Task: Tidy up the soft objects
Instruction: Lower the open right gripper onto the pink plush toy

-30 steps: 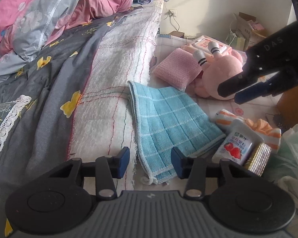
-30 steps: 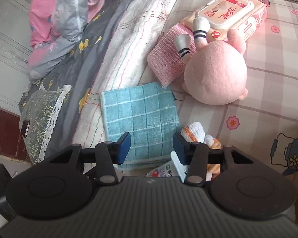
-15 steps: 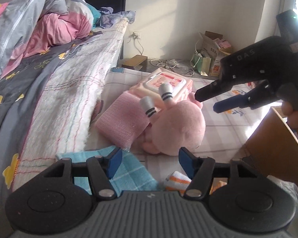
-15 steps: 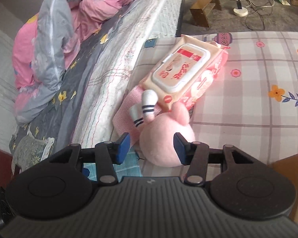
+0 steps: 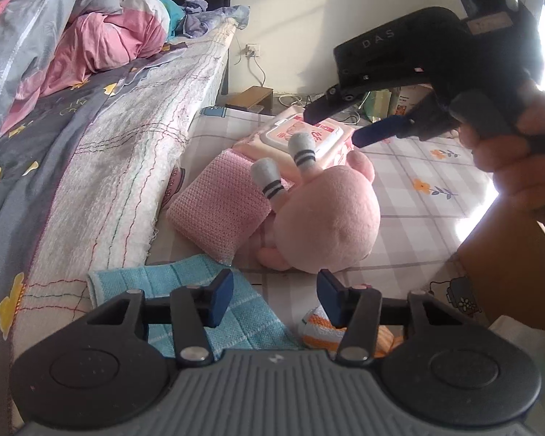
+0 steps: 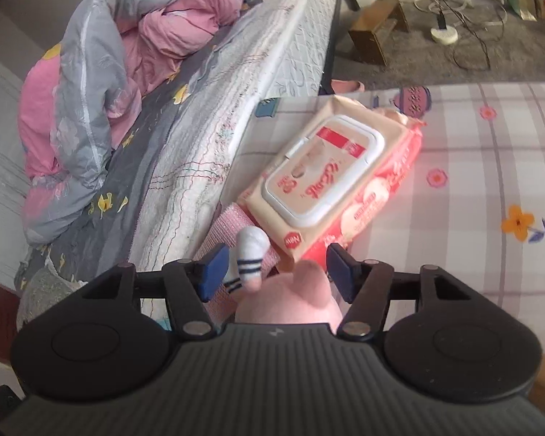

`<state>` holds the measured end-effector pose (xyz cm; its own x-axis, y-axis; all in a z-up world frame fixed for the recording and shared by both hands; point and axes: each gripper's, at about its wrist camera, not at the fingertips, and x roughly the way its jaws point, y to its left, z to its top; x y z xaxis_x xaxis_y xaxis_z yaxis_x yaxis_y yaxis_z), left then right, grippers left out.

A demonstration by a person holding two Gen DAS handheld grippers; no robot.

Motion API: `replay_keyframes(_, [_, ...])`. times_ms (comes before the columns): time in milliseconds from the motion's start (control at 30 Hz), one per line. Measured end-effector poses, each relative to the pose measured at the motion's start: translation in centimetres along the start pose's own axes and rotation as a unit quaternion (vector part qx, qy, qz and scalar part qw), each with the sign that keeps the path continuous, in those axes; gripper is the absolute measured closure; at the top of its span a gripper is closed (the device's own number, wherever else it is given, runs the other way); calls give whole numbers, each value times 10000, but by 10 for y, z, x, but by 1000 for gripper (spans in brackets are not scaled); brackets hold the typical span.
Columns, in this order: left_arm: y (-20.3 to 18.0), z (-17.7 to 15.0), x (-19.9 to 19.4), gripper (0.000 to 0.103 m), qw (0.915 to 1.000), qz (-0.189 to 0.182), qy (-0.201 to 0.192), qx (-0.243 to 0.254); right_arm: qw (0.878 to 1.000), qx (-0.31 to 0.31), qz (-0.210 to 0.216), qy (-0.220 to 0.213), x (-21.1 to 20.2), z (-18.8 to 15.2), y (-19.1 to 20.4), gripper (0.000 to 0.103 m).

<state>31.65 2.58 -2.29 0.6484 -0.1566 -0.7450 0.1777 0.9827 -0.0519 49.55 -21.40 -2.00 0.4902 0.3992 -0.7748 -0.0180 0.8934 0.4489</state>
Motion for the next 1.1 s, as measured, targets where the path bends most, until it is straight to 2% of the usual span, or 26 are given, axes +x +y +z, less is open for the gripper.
replay_keyframes(100, [5,-2,-4,51,10000,81,16,9,9991,-426,-42,72,15,6,16,44])
replay_keyframes(167, [8,-3,-6,51,9999,123,31,-8,9974,-678,-58,216,26,7,24,55])
replay_keyframes(200, [10,-4,-7,51,9999,135,31,-19,9970,-722,-83,262,31,7,25,75])
replay_keyframes(233, [12,-4,-7,51,9999,144,31,-32,9966,-746,-61,334,33,6,24,88])
replay_keyframes(333, [15,-6,-11,51,9999,152,22,-39,9962,-749,274,348,22,-1,22,91])
replay_keyframes(467, [20,-9,-17,51,9999,146,-4,-65,9920,-1068,566,372,-16,-19,19,92])
replay_keyframes(667, [24,-10,-27,51,9997,-27,-79,-209,9860,-1348,507,841,-64,-70,2,92])
replay_keyframes(833, [16,3,-26,51,9989,-180,-189,-391,9840,-1297,397,1152,-78,-110,-12,89])
replay_keyframes(933, [7,16,-16,49,9981,-379,-174,-465,9851,-1190,481,1142,-84,-120,-17,86])
replay_keyframes(1000, [-1,25,-5,44,9973,-588,-24,-444,9861,-1063,612,1122,-89,-119,-19,84])
replay_keyframes(1100, [-10,34,12,43,9950,-832,243,-500,9902,-684,788,928,-102,-108,-28,75])
